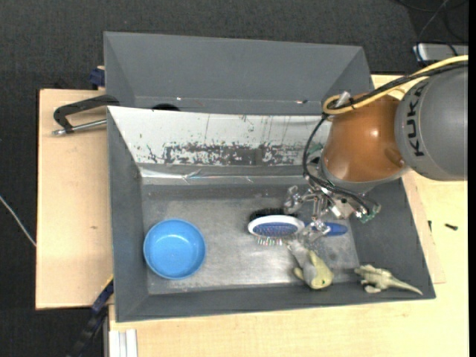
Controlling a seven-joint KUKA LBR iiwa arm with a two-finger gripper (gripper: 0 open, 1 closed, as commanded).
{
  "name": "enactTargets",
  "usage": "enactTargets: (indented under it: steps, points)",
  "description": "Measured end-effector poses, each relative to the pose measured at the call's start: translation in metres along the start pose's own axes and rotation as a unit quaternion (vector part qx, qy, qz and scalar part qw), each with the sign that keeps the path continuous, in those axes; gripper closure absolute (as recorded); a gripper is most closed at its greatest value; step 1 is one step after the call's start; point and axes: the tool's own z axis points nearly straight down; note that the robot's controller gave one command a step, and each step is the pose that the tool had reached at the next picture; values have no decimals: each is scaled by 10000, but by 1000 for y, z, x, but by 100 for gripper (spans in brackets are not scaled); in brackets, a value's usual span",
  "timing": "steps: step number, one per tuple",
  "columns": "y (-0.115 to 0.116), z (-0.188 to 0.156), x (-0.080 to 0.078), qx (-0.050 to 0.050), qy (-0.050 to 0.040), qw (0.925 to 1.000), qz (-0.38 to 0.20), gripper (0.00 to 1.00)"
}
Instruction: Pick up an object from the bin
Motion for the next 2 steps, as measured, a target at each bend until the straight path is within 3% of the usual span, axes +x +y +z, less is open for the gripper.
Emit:
enactTargets:
  steps: [1,2]
  points:
    - [-9,-66,-4,25,-40,10000,-6,100]
    - [-6,-162,20,29,-38,10000,44,100]
